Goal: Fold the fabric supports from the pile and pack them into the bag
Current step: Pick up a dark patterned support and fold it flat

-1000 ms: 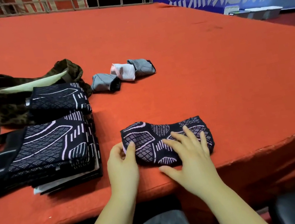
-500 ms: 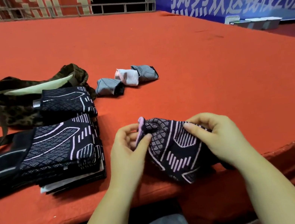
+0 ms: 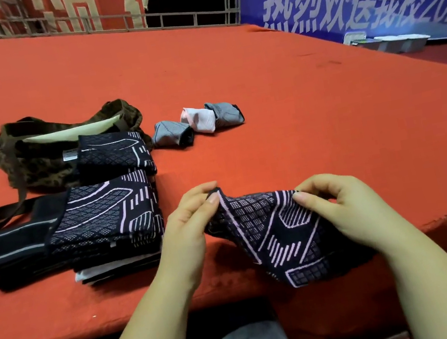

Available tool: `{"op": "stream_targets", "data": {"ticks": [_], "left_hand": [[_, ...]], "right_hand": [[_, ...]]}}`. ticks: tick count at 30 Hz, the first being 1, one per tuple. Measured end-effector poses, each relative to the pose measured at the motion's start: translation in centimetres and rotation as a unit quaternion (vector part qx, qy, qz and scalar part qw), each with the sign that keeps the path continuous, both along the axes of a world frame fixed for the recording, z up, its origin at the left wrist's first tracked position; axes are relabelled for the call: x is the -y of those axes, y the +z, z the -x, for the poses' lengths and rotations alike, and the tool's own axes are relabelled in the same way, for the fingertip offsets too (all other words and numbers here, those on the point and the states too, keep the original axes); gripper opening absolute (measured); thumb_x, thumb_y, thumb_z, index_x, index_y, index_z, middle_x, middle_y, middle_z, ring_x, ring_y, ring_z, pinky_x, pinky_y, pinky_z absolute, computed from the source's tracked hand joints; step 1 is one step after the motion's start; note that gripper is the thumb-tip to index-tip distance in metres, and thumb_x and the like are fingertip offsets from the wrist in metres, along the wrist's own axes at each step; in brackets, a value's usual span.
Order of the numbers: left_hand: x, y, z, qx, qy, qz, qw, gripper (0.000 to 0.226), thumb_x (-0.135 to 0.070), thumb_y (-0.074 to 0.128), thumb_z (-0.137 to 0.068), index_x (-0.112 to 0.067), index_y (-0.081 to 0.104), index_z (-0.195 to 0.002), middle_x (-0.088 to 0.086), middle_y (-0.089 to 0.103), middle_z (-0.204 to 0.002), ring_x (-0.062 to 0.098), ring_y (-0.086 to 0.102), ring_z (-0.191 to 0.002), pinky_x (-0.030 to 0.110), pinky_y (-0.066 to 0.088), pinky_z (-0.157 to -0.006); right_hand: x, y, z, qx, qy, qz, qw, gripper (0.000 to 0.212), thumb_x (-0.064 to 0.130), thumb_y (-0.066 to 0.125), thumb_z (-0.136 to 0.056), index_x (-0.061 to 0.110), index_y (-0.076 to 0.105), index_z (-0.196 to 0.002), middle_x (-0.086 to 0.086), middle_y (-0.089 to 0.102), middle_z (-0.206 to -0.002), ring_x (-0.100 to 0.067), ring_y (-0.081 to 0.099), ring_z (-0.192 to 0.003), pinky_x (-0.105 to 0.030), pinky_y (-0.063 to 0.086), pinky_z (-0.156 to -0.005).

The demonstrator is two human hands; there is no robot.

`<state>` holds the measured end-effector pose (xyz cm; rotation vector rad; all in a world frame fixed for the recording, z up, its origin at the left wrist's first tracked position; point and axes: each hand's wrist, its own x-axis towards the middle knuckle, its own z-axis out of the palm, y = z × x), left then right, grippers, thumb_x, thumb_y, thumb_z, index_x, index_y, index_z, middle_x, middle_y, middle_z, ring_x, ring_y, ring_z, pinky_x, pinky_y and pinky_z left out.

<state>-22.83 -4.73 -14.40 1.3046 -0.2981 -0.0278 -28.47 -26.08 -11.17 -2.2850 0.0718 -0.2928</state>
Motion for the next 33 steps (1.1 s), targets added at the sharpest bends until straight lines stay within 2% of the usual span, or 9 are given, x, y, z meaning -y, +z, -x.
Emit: {"op": "stream_targets", "data": {"ticks": [4, 6, 8, 11, 14, 18, 21, 28, 33], "left_hand": [[0.2, 0.8, 0.3, 0.069, -0.082, -0.06, 0.992, 0.017, -0.038, 0.061, -0.073, -0.027, 0.072, -0.069, -0.017, 0.064, -0.109, 0.008, 0.058, -0.098, 0.023, 0.045, -0.082], [0.2, 1.3, 0.6, 0.116, -0.095, -0.101, 0.984, 0.021, -0.046, 0.056, -0.072, -0.032, 0.071, -0.072, -0.02, 0.062, -0.112, 0.01, 0.054, -0.112, 0.03, 0.042, -0.094], [0.0, 1.5, 0.5, 0.13, -0.072, -0.115, 0.982, 0.019, -0.048, 0.056, -0.071, -0.035, 0.068, -0.077, -0.018, 0.061, -0.115, 0.006, 0.051, -0.119, 0.027, 0.038, -0.1], [-0.2, 0.9, 0.1, 0.057, 0.003, -0.097, 0.994, 0.046, -0.053, 0.064, -0.062, -0.037, 0.057, -0.104, -0.016, 0.055, -0.124, -0.006, 0.048, -0.118, 0.016, 0.035, -0.101], [-0.1, 0.1, 0.2, -0.087, -0.069, -0.021, 0.994, 0.075, -0.044, 0.075, -0.06, -0.021, 0.05, -0.127, 0.002, 0.062, -0.123, 0.007, 0.059, -0.111, 0.025, 0.043, -0.098], [0.5, 0.0, 1.0, -0.141, -0.113, 0.034, 0.983, 0.044, -0.03, 0.075, -0.072, -0.006, 0.065, -0.107, 0.011, 0.072, -0.101, 0.021, 0.067, -0.092, 0.028, 0.053, -0.079], [0.8, 0.1, 1.1, -0.099, -0.098, 0.047, 0.989, 0.027, -0.021, 0.071, -0.076, -0.009, 0.068, -0.1, 0.011, 0.072, -0.101, 0.019, 0.067, -0.092, 0.03, 0.053, -0.085], [0.7, 1.7, 3.3, -0.054, -0.118, 0.056, 0.99, 0.022, -0.019, 0.062, -0.07, -0.009, 0.068, -0.089, 0.003, 0.073, -0.083, 0.01, 0.067, -0.075, 0.019, 0.054, -0.069], [-0.1, 2.2, 4.5, -0.122, -0.141, 0.082, 0.979, 0.032, -0.029, 0.059, -0.074, -0.003, 0.066, -0.092, 0.012, 0.072, -0.085, 0.019, 0.066, -0.072, 0.027, 0.055, -0.069]], "right_hand": [[-1.9, -0.2, -0.1, -0.063, 0.065, -0.05, 0.995, 0.038, 0.059, 0.061, -0.068, 0.036, 0.065, -0.098, 0.019, 0.069, -0.098, 0.006, 0.062, -0.093, -0.019, 0.047, -0.087], [-3.0, -0.2, 0.0, -0.095, 0.102, -0.071, 0.988, 0.036, 0.051, 0.064, -0.073, 0.033, 0.064, -0.104, 0.017, 0.07, -0.1, 0.005, 0.064, -0.092, -0.018, 0.048, -0.084], [-3.6, -0.3, 0.1, -0.073, 0.11, -0.118, 0.984, 0.01, 0.027, 0.065, -0.085, 0.023, 0.068, -0.094, 0.011, 0.072, -0.085, -0.001, 0.065, -0.077, -0.02, 0.05, -0.072], [-4.0, -0.9, 0.4, -0.005, 0.062, -0.188, 0.98, 0.006, 0.017, 0.063, -0.087, 0.02, 0.069, -0.086, 0.007, 0.071, -0.075, -0.005, 0.064, -0.069, -0.02, 0.049, -0.064], [-4.2, -1.2, 1.0, -0.008, 0.053, -0.322, 0.945, 0.016, 0.025, 0.063, -0.075, 0.017, 0.068, -0.088, -0.001, 0.073, -0.082, -0.012, 0.067, -0.075, -0.023, 0.053, -0.067], [-3.9, -1.3, 1.7, -0.044, 0.076, -0.382, 0.92, 0.027, 0.036, 0.078, -0.072, 0.019, 0.07, -0.091, -0.006, 0.073, -0.089, -0.018, 0.068, -0.08, -0.026, 0.055, -0.067], [-4.1, -0.5, 2.1, -0.021, 0.099, -0.37, 0.923, 0.059, 0.049, 0.083, -0.058, 0.015, 0.066, -0.102, -0.003, 0.072, -0.094, -0.013, 0.068, -0.084, -0.02, 0.052, -0.069], [-4.9, 0.9, 2.7, 0.107, 0.018, -0.391, 0.914, 0.022, 0.016, 0.066, -0.068, 0.01, 0.068, -0.089, 0.0, 0.073, -0.084, -0.009, 0.066, -0.078, -0.018, 0.053, -0.069], [-5.3, 1.0, 3.7, 0.143, 0.003, -0.418, 0.897, 0.03, 0.036, 0.071, -0.065, 0.013, 0.074, -0.084, -0.002, 0.073, -0.084, -0.01, 0.066, -0.075, -0.018, 0.052, -0.066]]}}
